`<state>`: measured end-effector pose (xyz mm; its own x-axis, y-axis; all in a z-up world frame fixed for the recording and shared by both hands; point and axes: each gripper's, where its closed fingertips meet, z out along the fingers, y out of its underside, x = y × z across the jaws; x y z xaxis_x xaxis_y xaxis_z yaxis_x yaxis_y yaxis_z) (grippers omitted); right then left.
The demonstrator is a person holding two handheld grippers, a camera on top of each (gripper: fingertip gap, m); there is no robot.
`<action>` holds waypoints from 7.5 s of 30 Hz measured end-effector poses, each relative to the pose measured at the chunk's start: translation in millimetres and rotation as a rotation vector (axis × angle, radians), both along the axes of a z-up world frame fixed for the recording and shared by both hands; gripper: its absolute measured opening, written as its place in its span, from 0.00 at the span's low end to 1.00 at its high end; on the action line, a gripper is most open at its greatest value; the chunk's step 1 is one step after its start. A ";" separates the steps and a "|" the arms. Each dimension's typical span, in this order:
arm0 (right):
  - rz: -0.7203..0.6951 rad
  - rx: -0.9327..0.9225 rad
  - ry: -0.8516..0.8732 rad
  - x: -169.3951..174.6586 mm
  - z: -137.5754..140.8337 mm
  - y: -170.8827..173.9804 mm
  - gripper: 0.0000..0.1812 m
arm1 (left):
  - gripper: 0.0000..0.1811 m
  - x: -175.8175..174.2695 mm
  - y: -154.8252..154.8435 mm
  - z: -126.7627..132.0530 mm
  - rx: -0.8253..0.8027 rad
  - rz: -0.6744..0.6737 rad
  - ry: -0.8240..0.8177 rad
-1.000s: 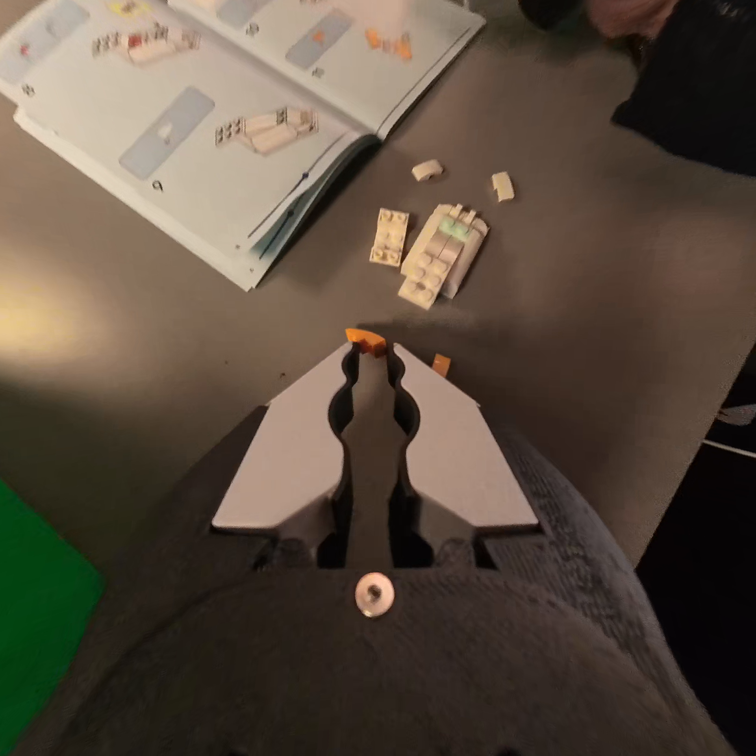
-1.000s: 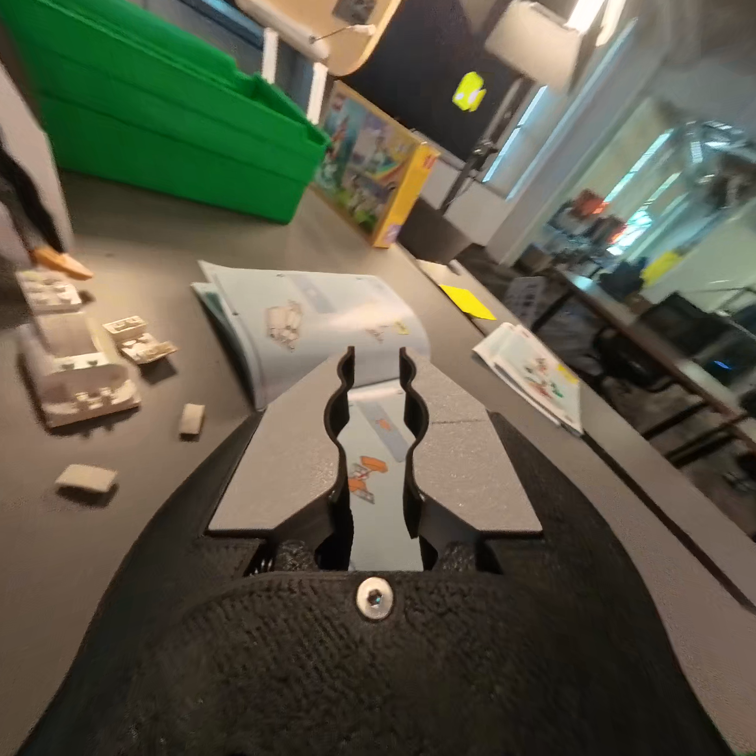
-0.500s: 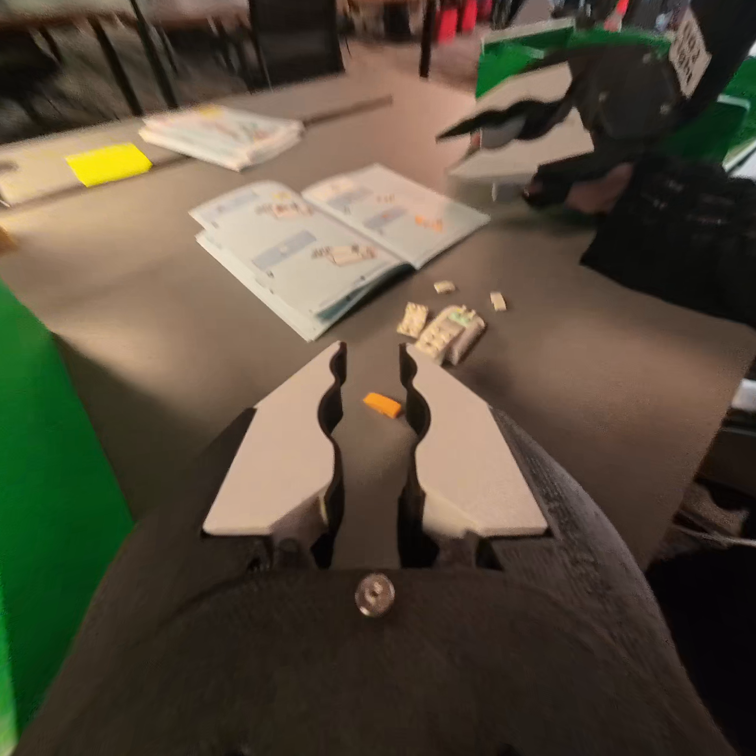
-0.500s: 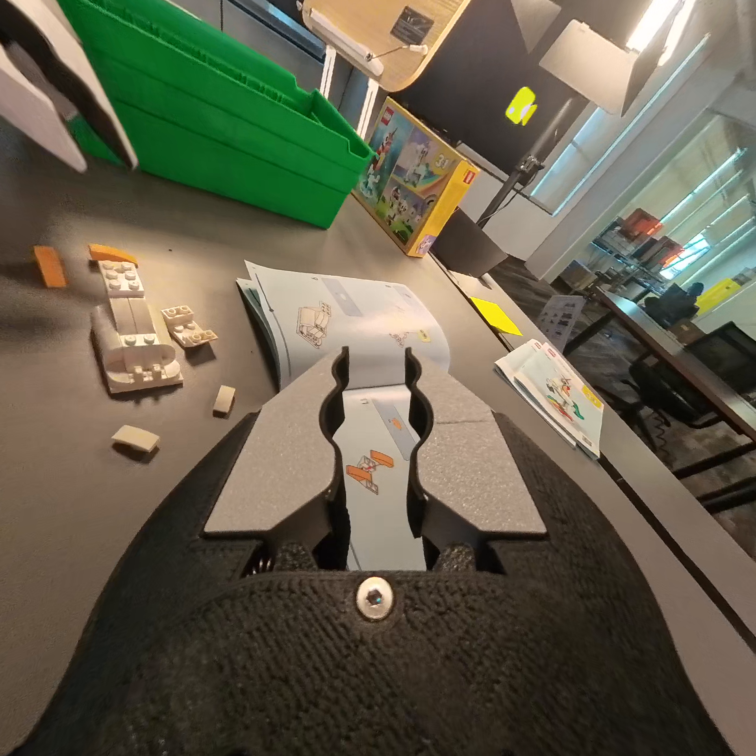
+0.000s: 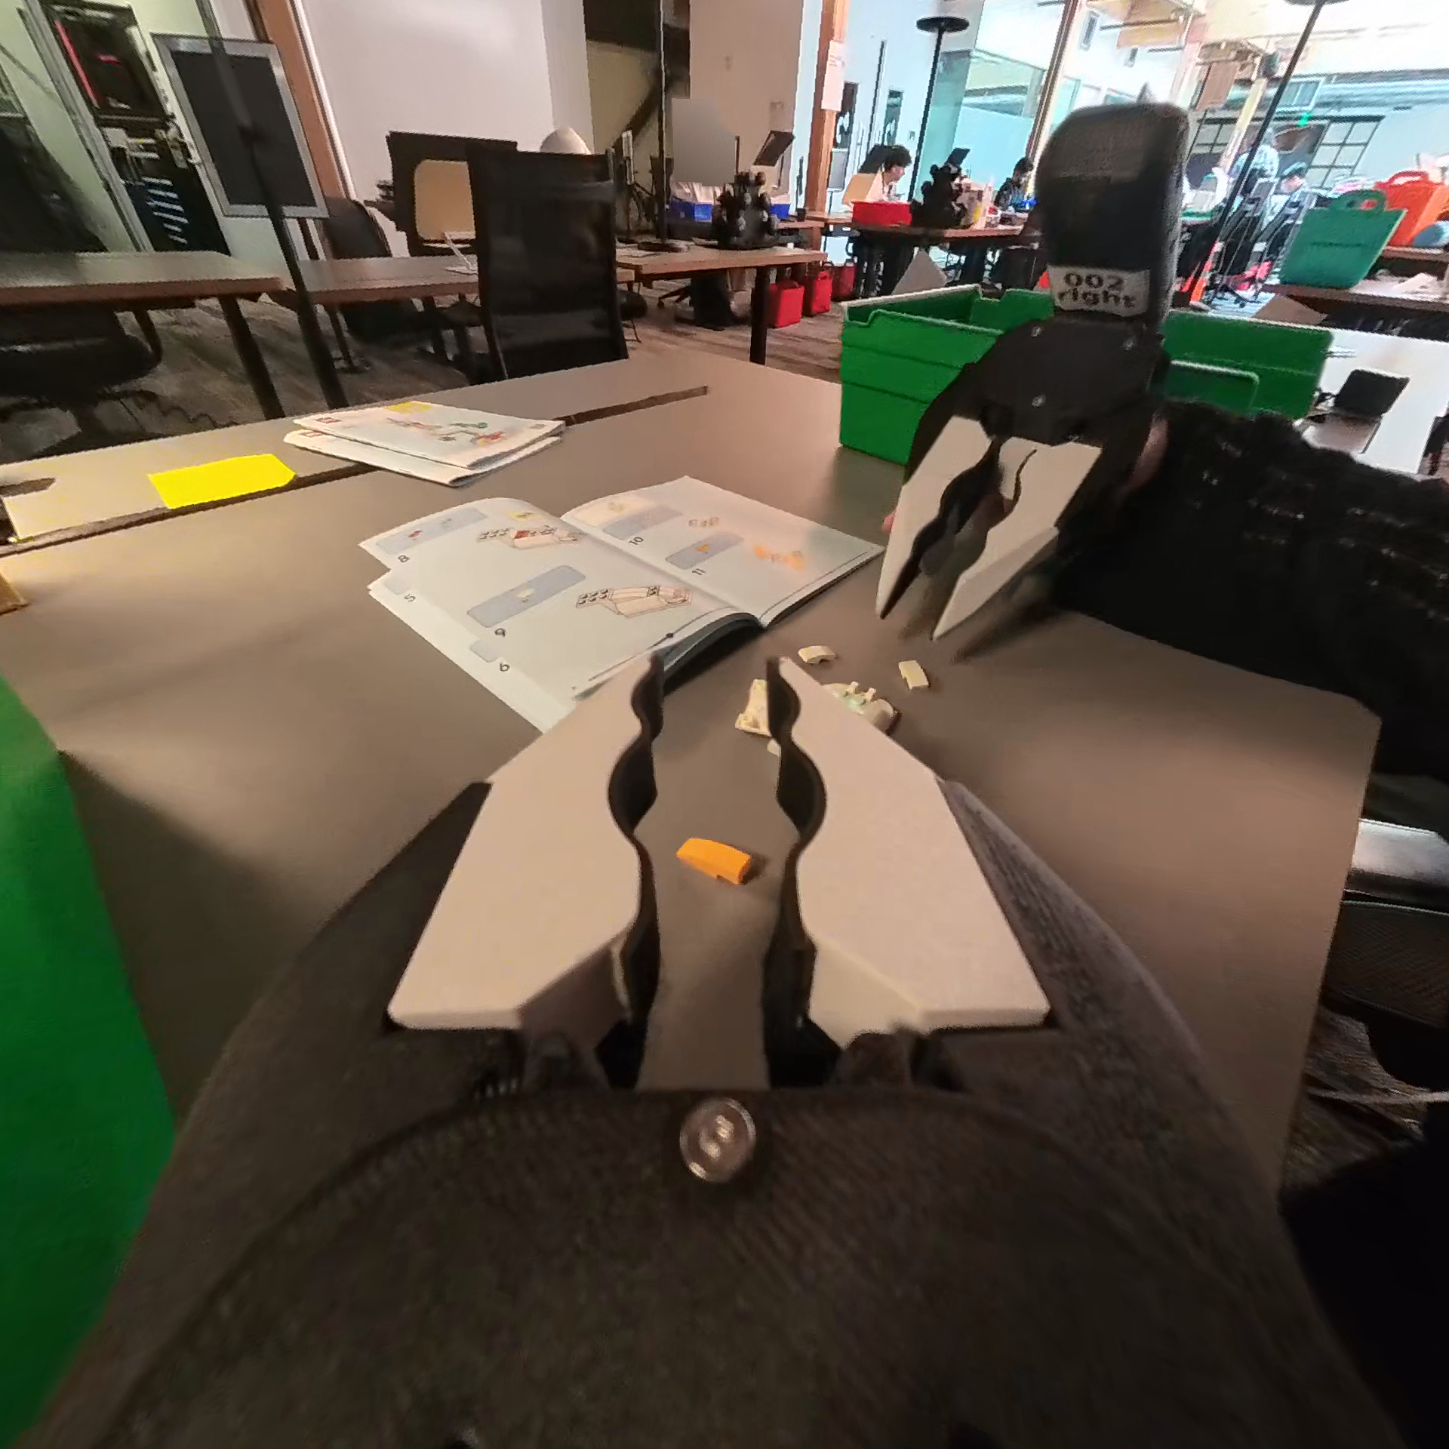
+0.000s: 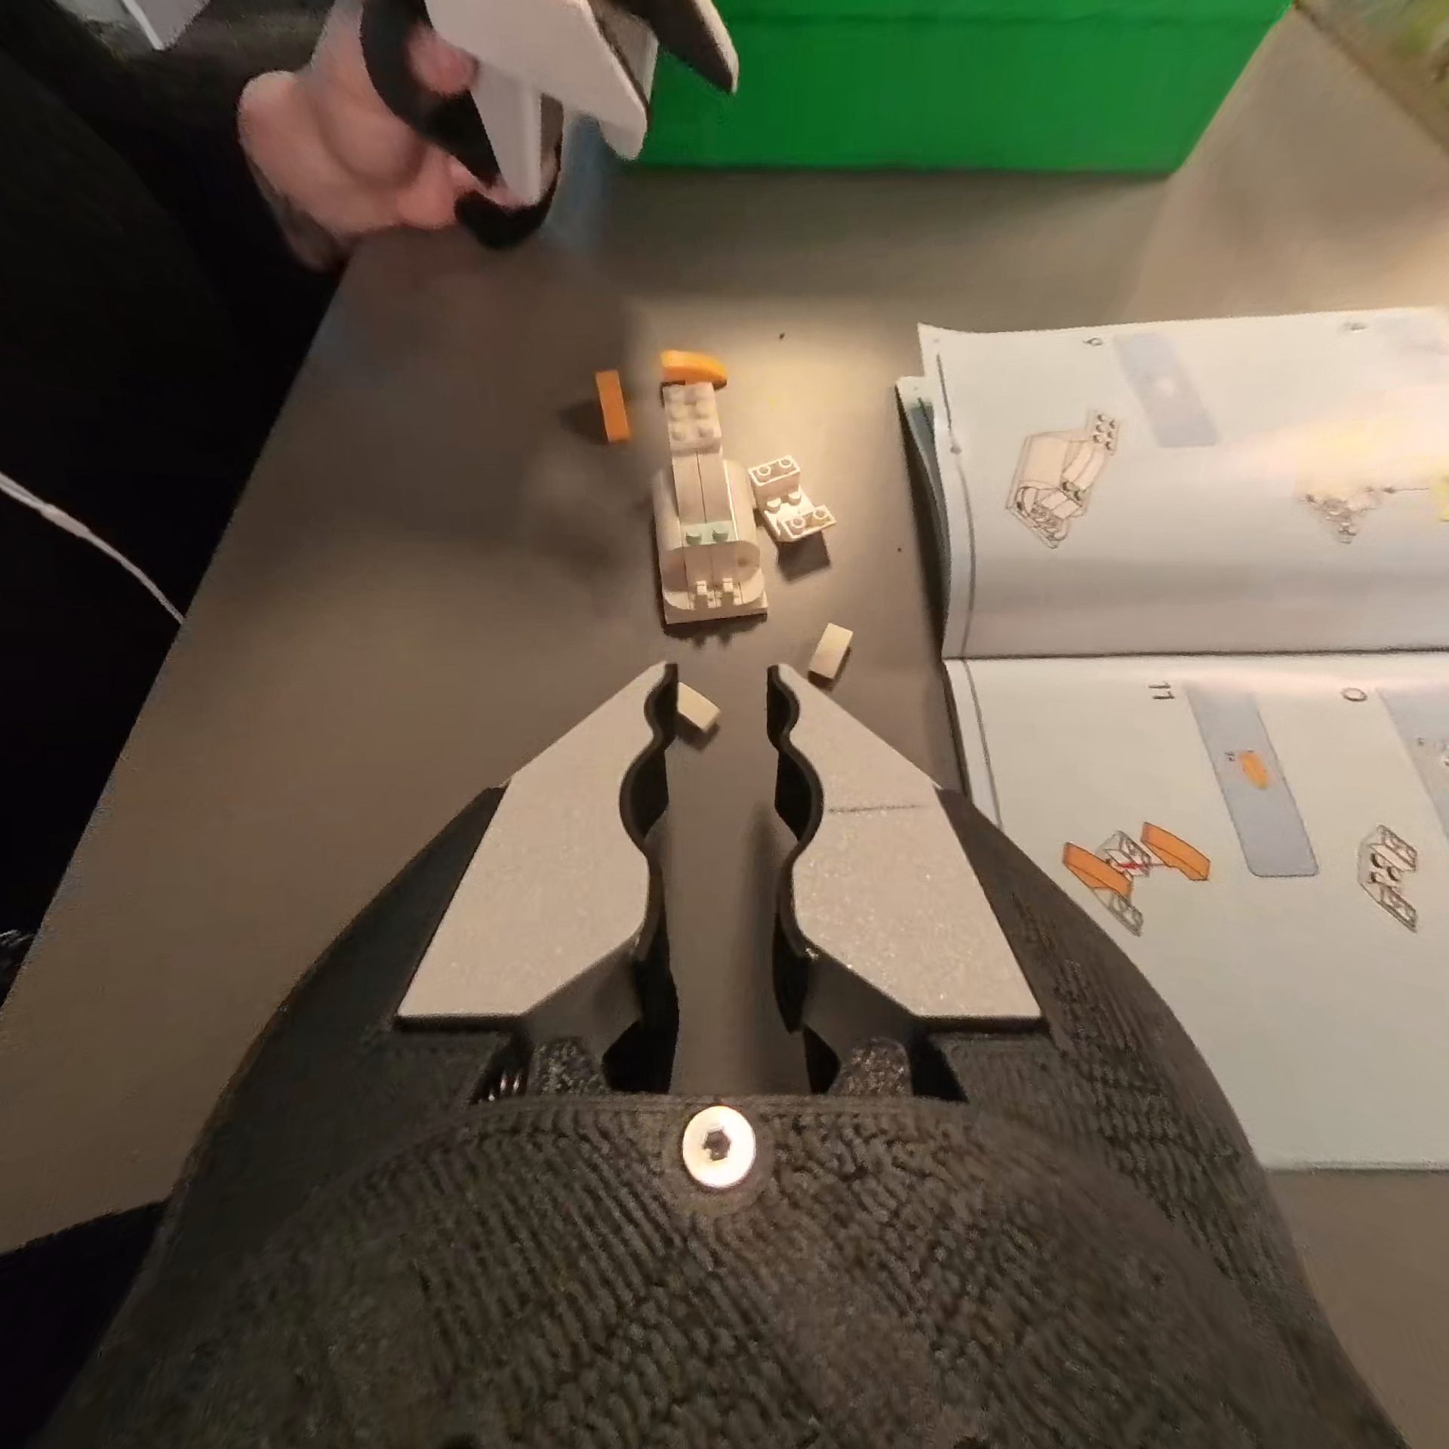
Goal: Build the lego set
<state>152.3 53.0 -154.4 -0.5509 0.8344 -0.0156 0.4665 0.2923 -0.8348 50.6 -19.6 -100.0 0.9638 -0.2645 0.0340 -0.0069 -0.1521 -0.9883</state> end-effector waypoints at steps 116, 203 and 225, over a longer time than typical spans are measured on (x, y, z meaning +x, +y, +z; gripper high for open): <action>-0.153 0.182 0.016 -65.7 2.4 -102.8 0.10 | 0.07 -13.2 -37.9 0.1 0.029 -0.038 0.068; 0.106 0.942 0.986 -40.6 76.1 -167.7 0.05 | 0.18 83.1 -98.9 28.9 -0.106 -0.931 -0.483; -0.265 0.112 -0.028 -29.5 -18.2 -80.6 0.06 | 0.17 62.1 -65.9 0.2 -0.098 -0.647 -0.178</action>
<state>122.8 -27.7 -172.7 -0.3143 0.9465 0.0729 0.5612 0.2472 -0.7899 112.7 -85.5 -99.8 0.5895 -0.7739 0.2313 0.0350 -0.2616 -0.9645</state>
